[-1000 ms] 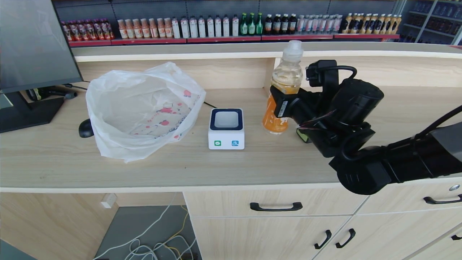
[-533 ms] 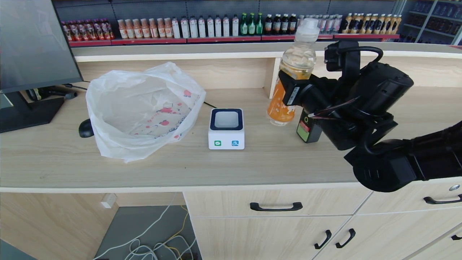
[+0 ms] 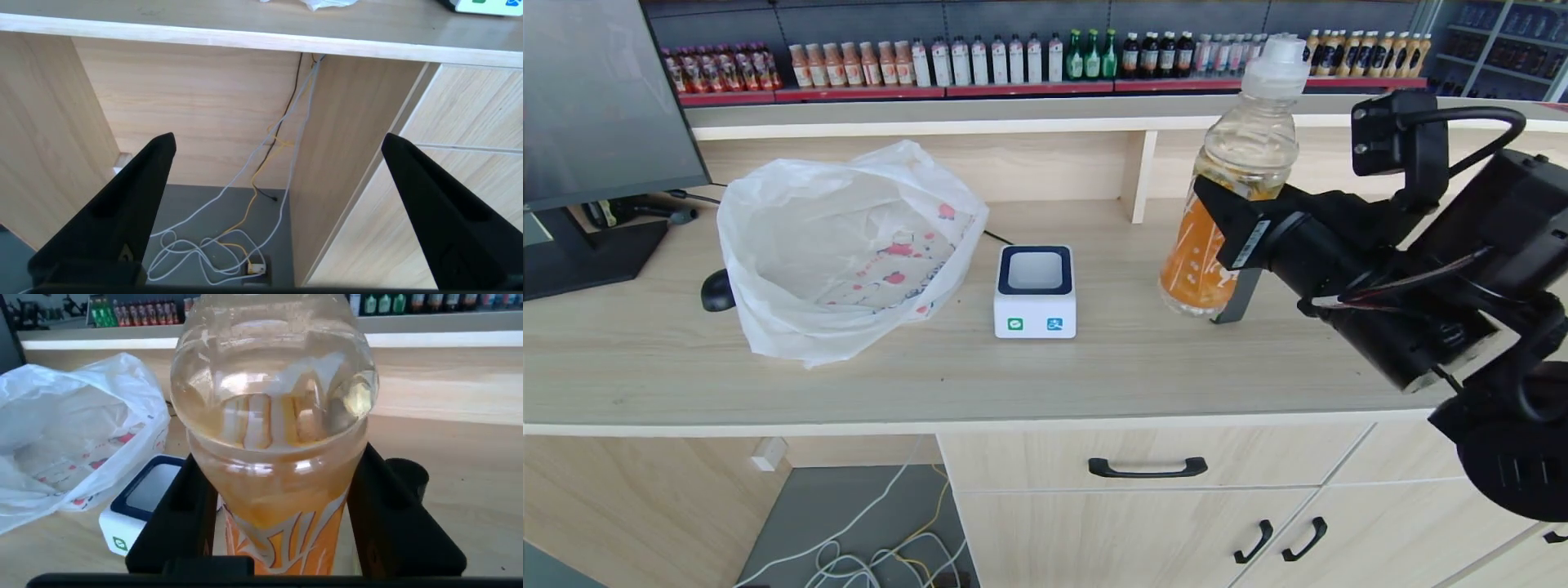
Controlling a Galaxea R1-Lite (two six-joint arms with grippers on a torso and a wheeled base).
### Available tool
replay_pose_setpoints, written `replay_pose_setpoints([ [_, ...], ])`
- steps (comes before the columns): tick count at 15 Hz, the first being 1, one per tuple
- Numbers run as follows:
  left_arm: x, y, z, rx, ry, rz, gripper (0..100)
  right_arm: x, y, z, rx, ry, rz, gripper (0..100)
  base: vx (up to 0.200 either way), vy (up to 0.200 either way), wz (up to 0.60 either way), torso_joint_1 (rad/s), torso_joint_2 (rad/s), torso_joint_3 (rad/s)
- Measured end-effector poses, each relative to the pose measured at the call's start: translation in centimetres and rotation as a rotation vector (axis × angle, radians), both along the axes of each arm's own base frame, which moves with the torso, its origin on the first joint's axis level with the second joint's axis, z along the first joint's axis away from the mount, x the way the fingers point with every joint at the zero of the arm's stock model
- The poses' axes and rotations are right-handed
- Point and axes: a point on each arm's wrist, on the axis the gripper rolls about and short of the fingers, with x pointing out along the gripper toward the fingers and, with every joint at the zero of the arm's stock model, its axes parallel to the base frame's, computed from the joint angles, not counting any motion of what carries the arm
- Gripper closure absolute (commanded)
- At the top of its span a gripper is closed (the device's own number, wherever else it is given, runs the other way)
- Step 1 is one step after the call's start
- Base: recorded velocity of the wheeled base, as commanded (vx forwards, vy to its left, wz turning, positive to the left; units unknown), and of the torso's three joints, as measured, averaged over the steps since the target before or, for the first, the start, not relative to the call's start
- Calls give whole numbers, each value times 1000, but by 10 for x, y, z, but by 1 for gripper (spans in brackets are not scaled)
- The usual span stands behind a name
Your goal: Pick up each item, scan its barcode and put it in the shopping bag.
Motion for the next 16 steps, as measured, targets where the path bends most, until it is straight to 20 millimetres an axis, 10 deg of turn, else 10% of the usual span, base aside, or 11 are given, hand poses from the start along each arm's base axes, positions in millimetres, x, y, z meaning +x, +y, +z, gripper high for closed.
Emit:
replay_pose_setpoints([
  [16, 0, 0, 0, 1, 0, 1, 0, -137, 16, -38, -340, -192, 300, 100, 0, 0, 0, 0, 0, 0],
])
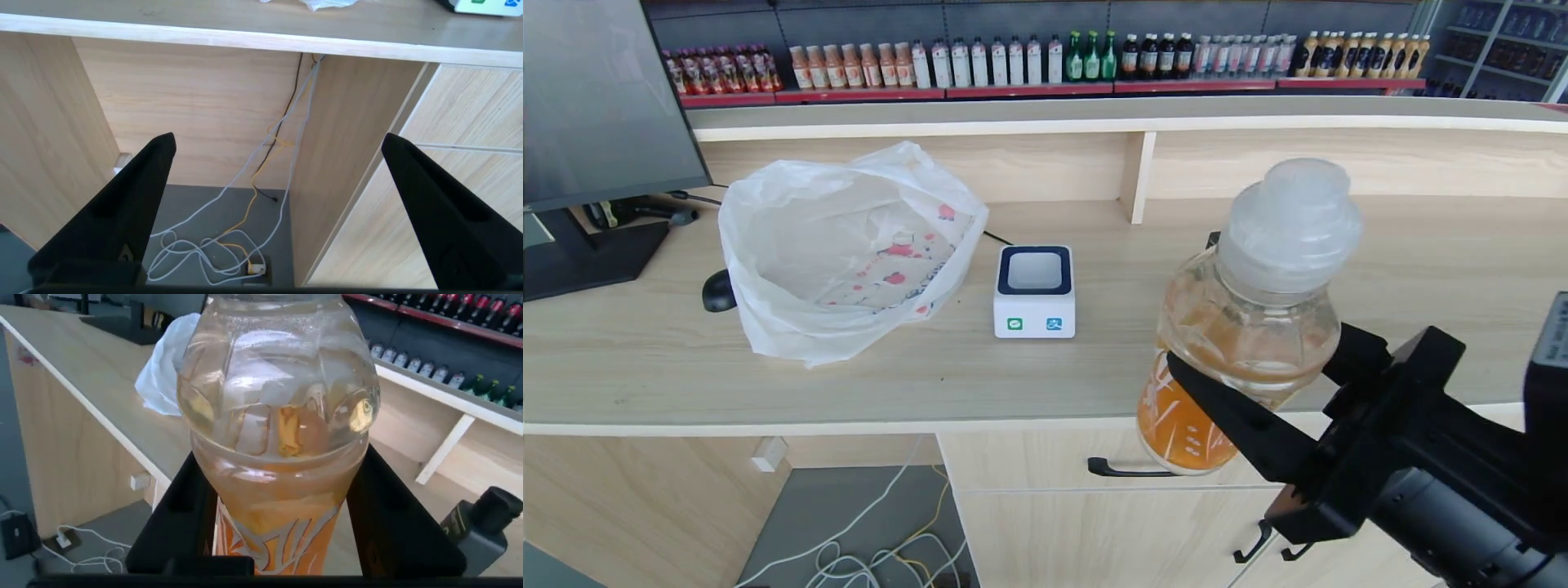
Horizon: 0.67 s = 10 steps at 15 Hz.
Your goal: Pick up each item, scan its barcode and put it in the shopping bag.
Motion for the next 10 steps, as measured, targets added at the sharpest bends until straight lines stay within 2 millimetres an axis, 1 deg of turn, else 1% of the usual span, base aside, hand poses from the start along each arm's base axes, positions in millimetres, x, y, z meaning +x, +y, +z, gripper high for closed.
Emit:
replay_pose_setpoints([
  [2, 0, 0, 0, 0, 0, -1, 0, -10, 3, -6, -56, -36, 30, 100, 0, 0, 0, 0, 0, 0],
  [4, 0, 0, 0, -1, 0, -1, 0, -21, 8, -8, -117, -100, 62, 100, 0, 0, 0, 0, 0, 0],
  [6, 0, 0, 0, -1, 0, -1, 0, -28, 11, -8, -181, -180, 63, 100, 0, 0, 0, 0, 0, 0],
  [10, 0, 0, 0, -1, 0, 0, 0, -41, 14, -10, -223, -248, 108, 100, 0, 0, 0, 0, 0, 0],
])
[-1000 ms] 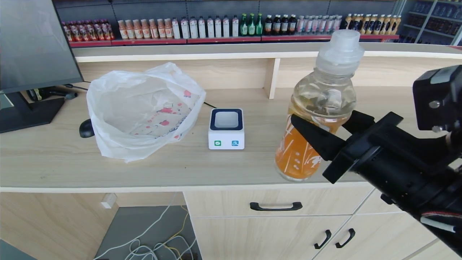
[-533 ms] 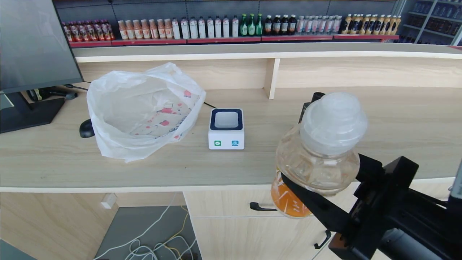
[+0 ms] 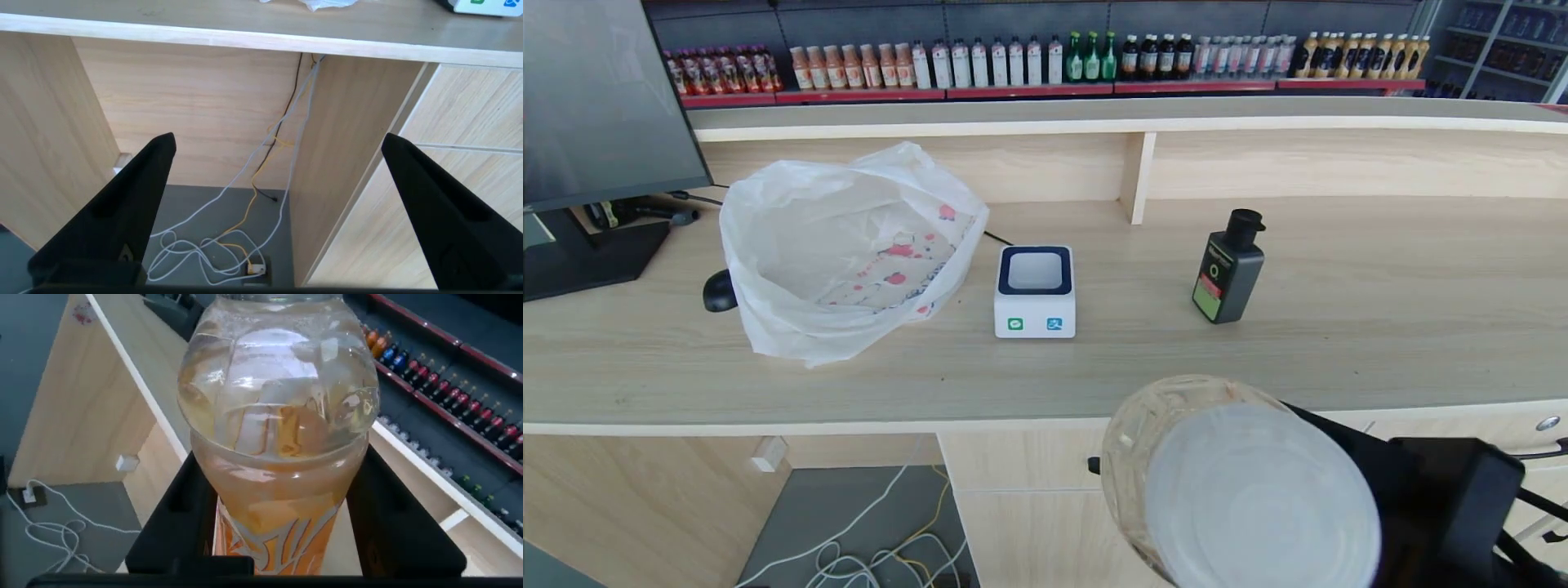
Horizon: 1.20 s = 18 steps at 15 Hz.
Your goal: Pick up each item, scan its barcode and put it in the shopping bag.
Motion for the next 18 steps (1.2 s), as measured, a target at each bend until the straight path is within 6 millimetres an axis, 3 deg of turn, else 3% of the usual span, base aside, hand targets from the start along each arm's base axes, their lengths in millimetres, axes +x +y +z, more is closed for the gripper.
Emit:
replay_pose_setpoints([
  [3, 0, 0, 0, 0, 0, 0, 0, -9, 5, 1, -80, -159, 85, 100, 0, 0, 0, 0, 0, 0],
  [9, 0, 0, 0, 0, 0, 0, 0, -29, 23, -6, -141, -241, 209, 100, 0, 0, 0, 0, 0, 0],
  [18, 0, 0, 0, 0, 0, 0, 0, -31, 45, -24, -250, -297, 236, 100, 0, 0, 0, 0, 0, 0],
])
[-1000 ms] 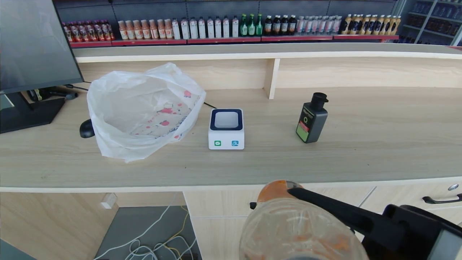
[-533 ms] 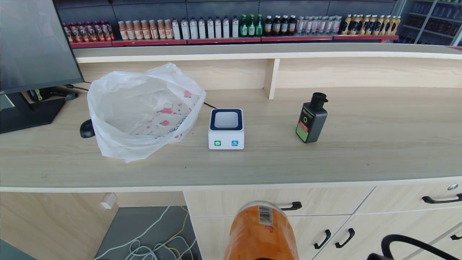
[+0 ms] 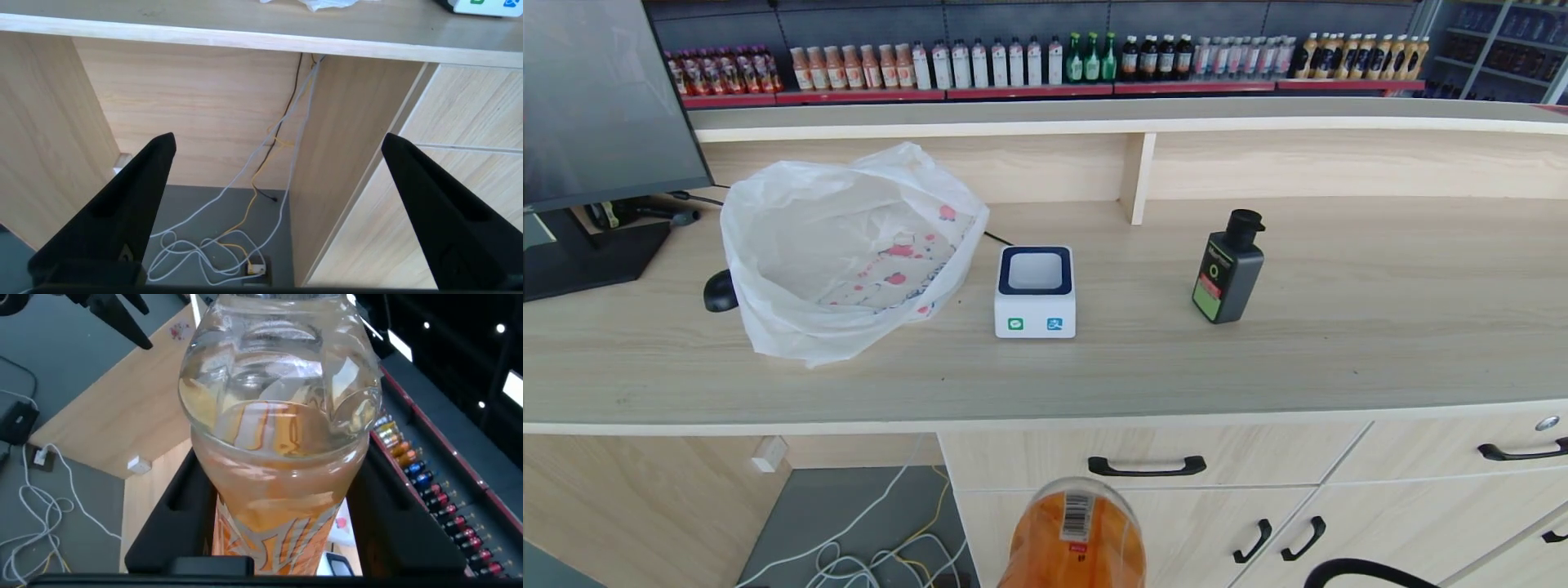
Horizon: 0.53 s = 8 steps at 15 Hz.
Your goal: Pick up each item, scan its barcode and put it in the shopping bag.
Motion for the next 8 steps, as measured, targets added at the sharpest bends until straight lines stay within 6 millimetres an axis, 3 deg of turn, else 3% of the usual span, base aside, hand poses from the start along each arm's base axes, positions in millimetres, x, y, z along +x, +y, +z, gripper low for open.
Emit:
replay_pose_setpoints([
  [8, 0, 0, 0, 0, 0, 0, 0, 0, -1, 5, 2, -83, -24, 100, 0, 0, 0, 0, 0, 0],
])
